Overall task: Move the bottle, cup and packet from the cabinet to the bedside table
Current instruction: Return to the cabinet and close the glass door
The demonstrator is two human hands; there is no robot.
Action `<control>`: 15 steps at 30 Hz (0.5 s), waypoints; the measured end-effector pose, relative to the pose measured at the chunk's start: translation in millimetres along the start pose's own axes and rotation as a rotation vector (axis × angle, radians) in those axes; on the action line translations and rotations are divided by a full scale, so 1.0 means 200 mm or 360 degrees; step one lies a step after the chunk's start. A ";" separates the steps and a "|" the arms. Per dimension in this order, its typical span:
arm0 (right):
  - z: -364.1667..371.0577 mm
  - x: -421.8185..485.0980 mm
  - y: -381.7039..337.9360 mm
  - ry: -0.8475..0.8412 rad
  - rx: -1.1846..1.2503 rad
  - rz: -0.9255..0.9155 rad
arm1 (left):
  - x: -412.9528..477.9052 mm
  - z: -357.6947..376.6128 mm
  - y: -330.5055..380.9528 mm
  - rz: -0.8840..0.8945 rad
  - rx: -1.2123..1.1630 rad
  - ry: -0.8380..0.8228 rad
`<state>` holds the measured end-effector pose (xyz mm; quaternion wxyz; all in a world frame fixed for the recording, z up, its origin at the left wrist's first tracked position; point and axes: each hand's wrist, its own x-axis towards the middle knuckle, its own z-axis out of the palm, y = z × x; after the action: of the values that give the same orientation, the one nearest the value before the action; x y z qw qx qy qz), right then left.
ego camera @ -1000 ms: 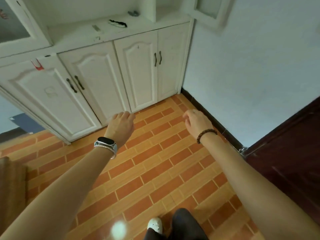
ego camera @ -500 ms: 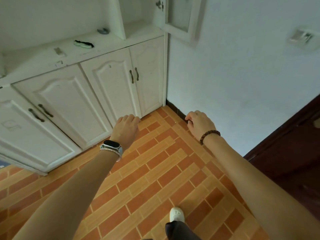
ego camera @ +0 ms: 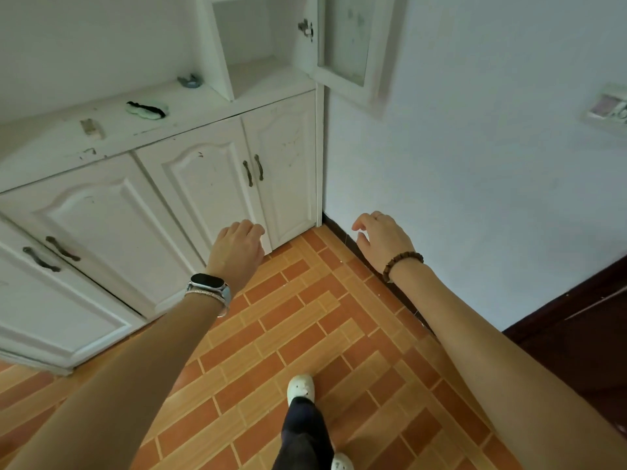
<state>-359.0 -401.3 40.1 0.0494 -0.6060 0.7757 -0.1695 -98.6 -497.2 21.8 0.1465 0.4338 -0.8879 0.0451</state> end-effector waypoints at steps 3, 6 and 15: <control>0.01 0.18 0.00 0.0024 0.0003 -0.0006 | 0.18 0.03 -0.05 0.0027 -0.0036 0.0019; 0.00 0.39 0.00 0.0035 0.0000 0.0000 | 0.38 0.08 -0.12 0.0074 -0.0031 0.0053; -0.04 0.91 -0.05 0.0147 -0.0006 0.0025 | 0.92 0.13 -0.38 0.0170 -0.0086 0.0173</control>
<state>-398.5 -576.3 73.7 0.0136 -0.5915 0.7822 -0.1953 -152.5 -689.0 49.2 0.2034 0.3786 -0.9014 0.0524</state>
